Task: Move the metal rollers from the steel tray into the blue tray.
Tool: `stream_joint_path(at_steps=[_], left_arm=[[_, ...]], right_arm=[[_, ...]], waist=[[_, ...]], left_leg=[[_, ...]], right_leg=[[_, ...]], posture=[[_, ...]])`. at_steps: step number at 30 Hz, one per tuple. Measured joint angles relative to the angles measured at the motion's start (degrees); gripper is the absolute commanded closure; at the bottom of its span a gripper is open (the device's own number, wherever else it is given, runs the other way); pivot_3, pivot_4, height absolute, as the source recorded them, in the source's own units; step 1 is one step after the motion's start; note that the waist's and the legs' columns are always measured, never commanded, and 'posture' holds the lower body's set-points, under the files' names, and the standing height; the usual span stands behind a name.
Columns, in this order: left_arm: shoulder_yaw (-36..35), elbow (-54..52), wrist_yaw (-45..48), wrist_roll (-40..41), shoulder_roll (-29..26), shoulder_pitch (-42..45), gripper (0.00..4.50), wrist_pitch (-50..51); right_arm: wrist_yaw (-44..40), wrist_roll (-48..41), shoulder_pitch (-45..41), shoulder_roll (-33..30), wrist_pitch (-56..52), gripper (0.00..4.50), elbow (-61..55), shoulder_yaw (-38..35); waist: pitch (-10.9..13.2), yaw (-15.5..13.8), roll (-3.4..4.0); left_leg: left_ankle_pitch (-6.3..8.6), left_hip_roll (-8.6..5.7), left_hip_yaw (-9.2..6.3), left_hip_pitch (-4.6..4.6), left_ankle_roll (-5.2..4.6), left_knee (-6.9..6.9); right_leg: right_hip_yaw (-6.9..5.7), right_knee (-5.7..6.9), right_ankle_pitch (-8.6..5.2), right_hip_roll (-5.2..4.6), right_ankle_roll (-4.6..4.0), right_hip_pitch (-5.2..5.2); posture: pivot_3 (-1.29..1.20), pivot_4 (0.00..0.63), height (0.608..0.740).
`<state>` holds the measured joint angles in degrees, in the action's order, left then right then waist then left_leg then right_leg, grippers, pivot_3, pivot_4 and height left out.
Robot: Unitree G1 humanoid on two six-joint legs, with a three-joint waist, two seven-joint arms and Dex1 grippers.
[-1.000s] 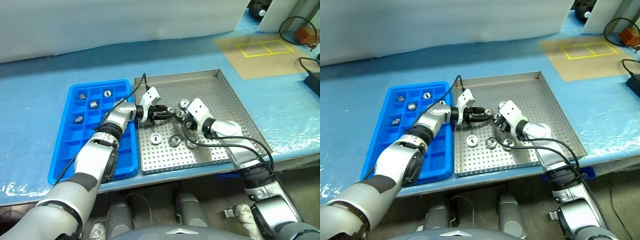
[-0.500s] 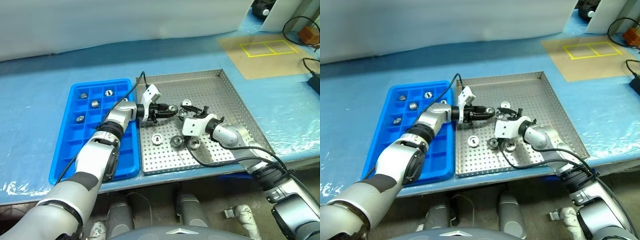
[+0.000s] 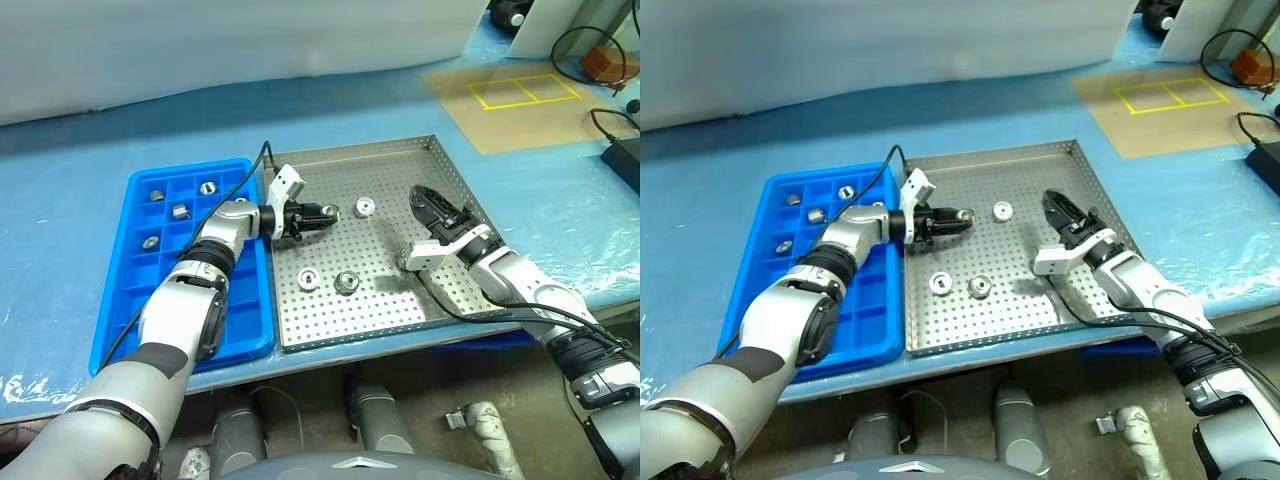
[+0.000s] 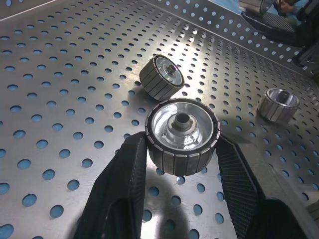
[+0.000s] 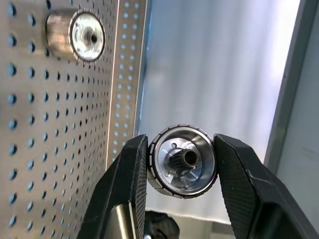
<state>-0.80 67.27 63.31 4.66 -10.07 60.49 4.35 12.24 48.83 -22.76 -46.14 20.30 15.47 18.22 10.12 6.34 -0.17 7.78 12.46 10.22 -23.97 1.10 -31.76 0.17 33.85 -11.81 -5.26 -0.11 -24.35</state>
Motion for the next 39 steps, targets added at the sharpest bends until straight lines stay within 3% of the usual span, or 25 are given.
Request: stream_joint_path(at_steps=[3,6,9,13,20,28,34,39], left_arm=[[0.21,-0.01,0.17,-0.6,-0.83,-0.33,2.66,-0.4],[0.37,-0.06,0.13,-1.17,-1.26,-0.68,2.66,-0.99],[1.13,-0.39,0.19,-1.95,-1.17,-1.07,2.66,-1.99],[1.51,-0.79,0.16,-2.5,-0.58,-1.19,2.66,-2.71],[2.18,-1.34,0.12,-2.98,0.1,-1.54,2.66,-3.9],[2.48,-2.29,0.11,-3.3,0.28,-2.07,2.66,-4.21],[2.5,-2.3,0.02,-3.39,0.27,-2.1,2.66,-4.24],[2.49,-2.65,-0.43,-3.37,0.31,-2.34,2.66,-4.34]], right_arm=[[-9.13,-13.68,1.59,3.92,-2.26,2.81,-0.08,-5.15],[-21.5,-29.11,2.42,9.96,-11.56,2.81,-2.68,-9.71],[-33.64,-45.02,2.75,15.67,-26.64,2.81,-11.24,-12.23],[-41.03,-59.67,0.41,19.68,-43.57,2.81,-20.79,-14.17],[-42.44,-62.96,-1.69,19.66,-51.53,2.81,-24.32,-15.85],[-44.94,-62.48,0.53,16.06,-52.69,2.81,-24.2,-15.85],[-45.1,-58.55,1.97,14.28,-51.76,2.81,-19.33,-14.89],[-40.51,-54.36,0.65,15.7,-48.8,2.81,-12.71,-14.72]], waist=[[0.0,0.92,0.0],[-0.01,1.78,0.02],[-0.03,2.22,0.05],[-0.04,1.7,0.08],[-0.05,0.38,0.09],[-0.05,0.19,0.1],[-0.06,0.21,0.1],[-0.07,0.21,0.12]], left_leg=[[0.17,0.01,0.0,-0.07,-0.28,-0.37],[0.26,-0.04,-0.01,-0.1,-0.42,-0.59],[0.25,-0.05,-0.03,-0.08,-0.48,-0.64],[0.18,-0.13,-0.06,-0.06,-0.6,-0.64],[0.24,-0.15,-0.03,0.07,-0.54,-0.54],[0.28,-0.19,0.0,0.08,-0.48,-0.54],[0.28,-0.21,0.0,0.1,-0.48,-0.54],[0.28,-0.26,0.01,0.1,-0.48,-0.54]], right_leg=[[-0.1,0.02,0.02,-0.02,0.03,0.07],[-0.12,0.03,0.08,-0.1,-0.01,0.15],[-0.14,0.03,0.13,-0.15,-0.09,0.22],[-0.14,0.02,0.14,-0.27,-0.12,0.3],[-0.05,-0.01,0.14,-0.35,-0.13,0.36],[-0.04,-0.04,0.14,-0.37,-0.12,0.36],[-0.04,-0.04,0.14,-0.37,-0.12,0.36],[-0.05,-0.04,0.14,-0.39,-0.12,0.36]], posture=[[-0.5,0.15,0.74],[-0.5,0.15,0.74],[-0.5,0.15,0.74],[-0.5,0.15,0.74],[-0.49,0.15,0.74],[-0.5,0.15,0.74],[-0.48,0.15,0.74],[-0.47,0.15,0.74]])
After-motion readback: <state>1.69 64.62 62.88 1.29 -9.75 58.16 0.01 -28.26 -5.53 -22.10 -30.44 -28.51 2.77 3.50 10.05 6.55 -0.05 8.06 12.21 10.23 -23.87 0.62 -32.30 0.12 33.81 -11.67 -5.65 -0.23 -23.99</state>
